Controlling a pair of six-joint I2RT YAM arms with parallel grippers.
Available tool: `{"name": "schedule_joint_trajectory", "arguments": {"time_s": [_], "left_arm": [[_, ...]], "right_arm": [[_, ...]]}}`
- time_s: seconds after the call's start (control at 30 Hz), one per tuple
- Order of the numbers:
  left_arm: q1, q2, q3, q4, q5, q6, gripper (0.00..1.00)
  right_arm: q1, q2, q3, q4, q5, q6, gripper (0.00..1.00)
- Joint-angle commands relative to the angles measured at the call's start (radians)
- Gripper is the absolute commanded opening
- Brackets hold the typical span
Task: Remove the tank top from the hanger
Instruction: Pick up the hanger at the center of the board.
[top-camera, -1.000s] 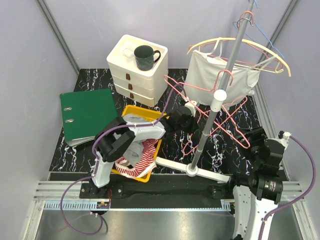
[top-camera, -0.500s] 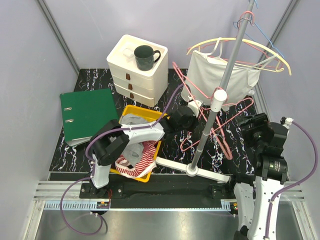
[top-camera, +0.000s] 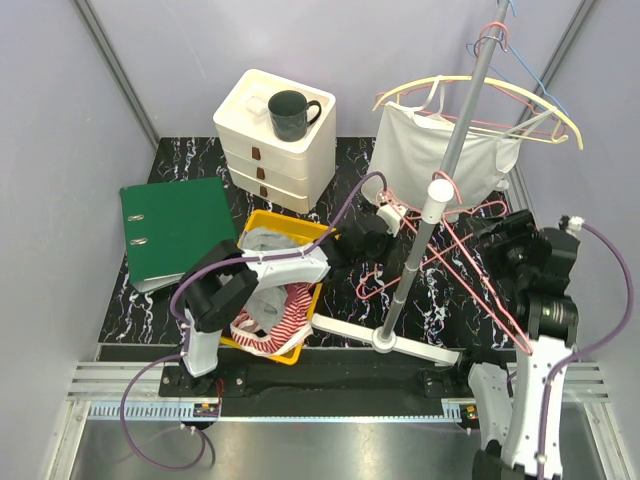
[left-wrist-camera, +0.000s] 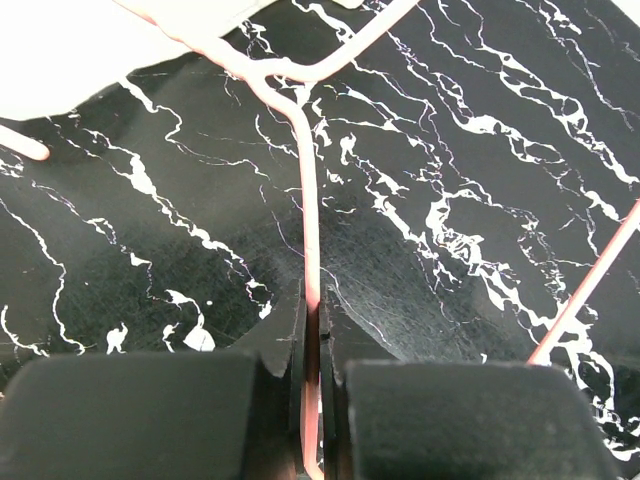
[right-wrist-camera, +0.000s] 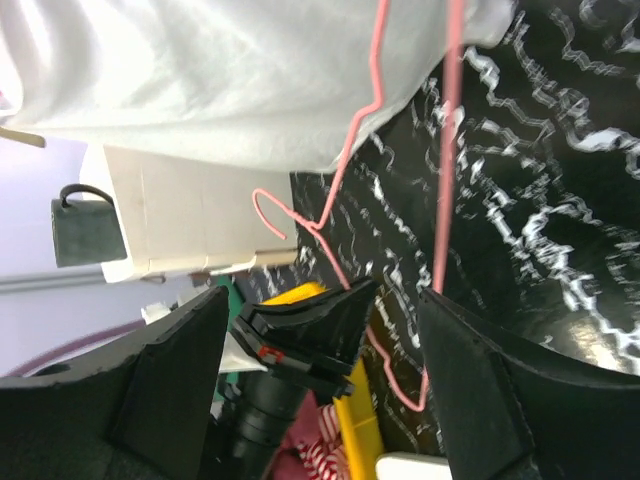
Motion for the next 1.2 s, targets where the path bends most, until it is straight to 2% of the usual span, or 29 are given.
{"name": "schedule_joint_trajectory", "arguments": {"time_s": [0.0,0.2,0.4,0.6,0.9,0.97,1.03,1.07,1.13,1.17], "left_arm": [[-0.025,-0.040,0.029,0.085,-0.061,0.064,0.00],[-0.055,-0.052,0.022,0.106,-0.114,0.107,0.00],[-0.085,-0.075,-0.014,0.151,-0.181,0.145,0.00],[-0.104,-0.083,-0.025,0.165,-0.201,0.162,0.00],[-0.140,-0.075,-0.030,0.168,-0.212,0.176,0.00],[-0.153,-0.074,-0.028,0.168,-0.213,0.174,0.00],[-0.157,-0.067,-0.028,0.166,-0.210,0.167,0.00],[-0.159,-0.067,-0.027,0.165,-0.207,0.160,0.00],[-0.159,-0.069,-0.025,0.143,-0.184,0.131,0.00],[-0.157,-0.067,-0.021,0.133,-0.180,0.122,0.07]], "right_arm": [[0.003,0.153,0.026,0.125,-0.195,0.067,0.82],[0.003,0.245,0.005,0.221,-0.155,0.145,0.81],[0.003,0.265,-0.079,0.258,-0.105,0.225,0.69],[0.003,0.242,-0.125,0.268,-0.039,0.262,0.67],[0.003,0.341,-0.147,0.340,0.001,0.262,0.63],[0.003,0.354,-0.168,0.369,-0.010,0.276,0.56],[0.003,0.357,-0.188,0.394,-0.020,0.305,0.43],[0.003,0.352,-0.208,0.408,-0.022,0.315,0.26],[0.003,0.316,-0.227,0.411,-0.002,0.355,0.09],[0.003,0.296,-0.246,0.409,0.033,0.371,0.00]]}}
